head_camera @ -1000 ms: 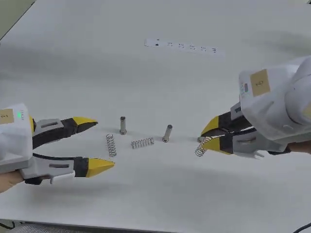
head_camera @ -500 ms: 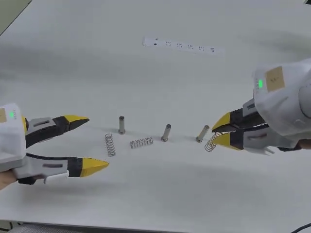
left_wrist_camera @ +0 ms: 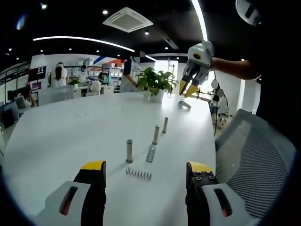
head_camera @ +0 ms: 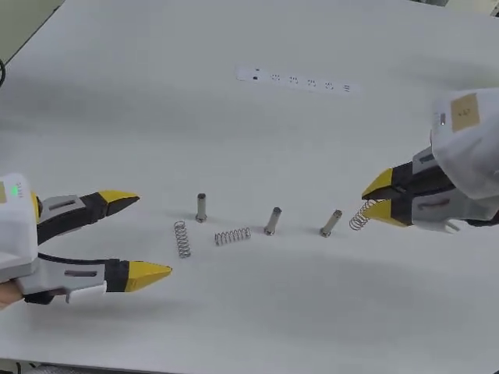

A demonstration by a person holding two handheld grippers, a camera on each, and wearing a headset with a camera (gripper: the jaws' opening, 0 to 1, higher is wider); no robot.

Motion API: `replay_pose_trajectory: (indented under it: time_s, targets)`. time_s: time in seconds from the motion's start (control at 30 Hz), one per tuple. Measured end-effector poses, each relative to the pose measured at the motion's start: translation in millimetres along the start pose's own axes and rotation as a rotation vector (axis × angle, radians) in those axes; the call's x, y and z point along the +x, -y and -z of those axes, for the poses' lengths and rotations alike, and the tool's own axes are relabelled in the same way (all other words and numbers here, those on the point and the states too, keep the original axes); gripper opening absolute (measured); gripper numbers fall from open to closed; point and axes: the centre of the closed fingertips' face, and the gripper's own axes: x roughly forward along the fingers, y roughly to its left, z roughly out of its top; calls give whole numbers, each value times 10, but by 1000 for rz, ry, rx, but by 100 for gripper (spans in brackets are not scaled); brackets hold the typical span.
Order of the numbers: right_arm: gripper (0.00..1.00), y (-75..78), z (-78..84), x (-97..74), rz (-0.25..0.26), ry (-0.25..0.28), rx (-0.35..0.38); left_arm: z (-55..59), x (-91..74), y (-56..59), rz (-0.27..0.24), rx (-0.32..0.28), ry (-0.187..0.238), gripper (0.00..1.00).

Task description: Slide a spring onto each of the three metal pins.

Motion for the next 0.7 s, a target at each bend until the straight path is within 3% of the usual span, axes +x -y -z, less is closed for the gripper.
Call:
replay_pose_trajectory:
  time_s: [0.7]
  targets:
    - [4,227,63,246,22,-27,-8,31,18,-47,11,-11,4,63]
